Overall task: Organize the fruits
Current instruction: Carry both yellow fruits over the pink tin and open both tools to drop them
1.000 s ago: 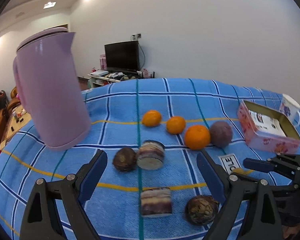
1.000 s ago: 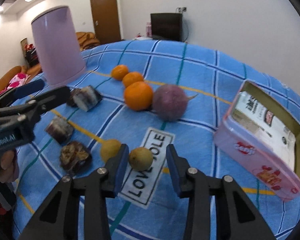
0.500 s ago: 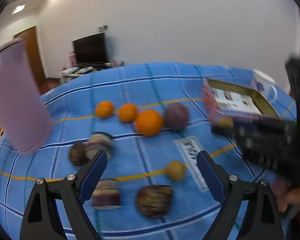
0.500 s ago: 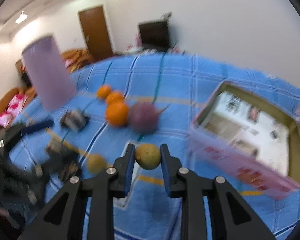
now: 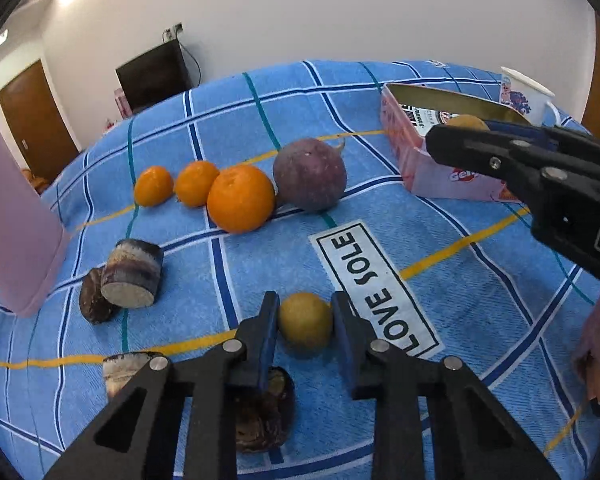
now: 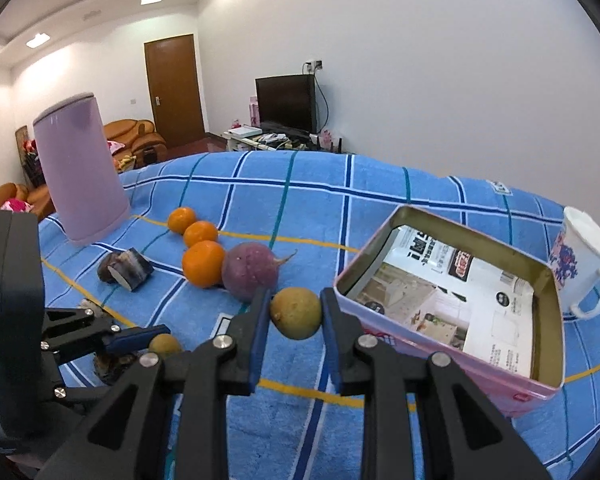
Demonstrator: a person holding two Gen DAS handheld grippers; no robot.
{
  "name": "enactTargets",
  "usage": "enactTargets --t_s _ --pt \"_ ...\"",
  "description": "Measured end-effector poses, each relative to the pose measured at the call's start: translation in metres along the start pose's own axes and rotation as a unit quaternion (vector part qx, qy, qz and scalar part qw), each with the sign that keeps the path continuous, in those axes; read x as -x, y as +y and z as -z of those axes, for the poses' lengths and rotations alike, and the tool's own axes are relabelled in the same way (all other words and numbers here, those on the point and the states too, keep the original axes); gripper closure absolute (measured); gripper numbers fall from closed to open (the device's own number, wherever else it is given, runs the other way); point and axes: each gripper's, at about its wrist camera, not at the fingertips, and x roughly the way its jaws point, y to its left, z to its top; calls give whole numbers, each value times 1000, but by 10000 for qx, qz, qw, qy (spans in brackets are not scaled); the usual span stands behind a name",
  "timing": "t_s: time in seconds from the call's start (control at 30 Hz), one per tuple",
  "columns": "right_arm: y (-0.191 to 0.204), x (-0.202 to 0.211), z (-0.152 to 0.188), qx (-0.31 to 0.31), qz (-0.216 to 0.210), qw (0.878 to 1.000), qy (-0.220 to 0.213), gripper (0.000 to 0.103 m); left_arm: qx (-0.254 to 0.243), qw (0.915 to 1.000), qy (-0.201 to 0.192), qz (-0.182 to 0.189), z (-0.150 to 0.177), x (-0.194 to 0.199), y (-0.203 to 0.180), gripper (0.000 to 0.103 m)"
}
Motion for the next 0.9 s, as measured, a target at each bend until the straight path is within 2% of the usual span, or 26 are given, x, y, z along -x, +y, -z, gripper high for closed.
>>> enactTargets --t_s 0.1,0.27,0.37,0.53,0.67,0.83,0.9 --pt "-2 3 -1 -23 49 9999 -91 75 78 9999 -69 0 -1 0 2 75" --pt "-8 10 -4 -91 226 9992 -305 75 422 9972 -604 128 -11 18 7 75" --pt "-16 13 -6 -116 410 9982 -429 74 584 9921 -992 489 -20 34 5 75" --pt "-47 20 -8 -408 677 9953 -564 74 475 9853 -1449 769 -35 55 -17 75" --pt "-76 23 -8 -534 940 9924 -594 74 463 9830 -1532 897 -49 56 -33 75" --pt "-114 24 -2 -320 1492 9866 -585 74 351 9830 -1502 991 -67 48 -61 75" --pt "-129 23 -1 -392 1531 9860 -536 74 314 9824 -1520 1042 -76 44 -71 75"
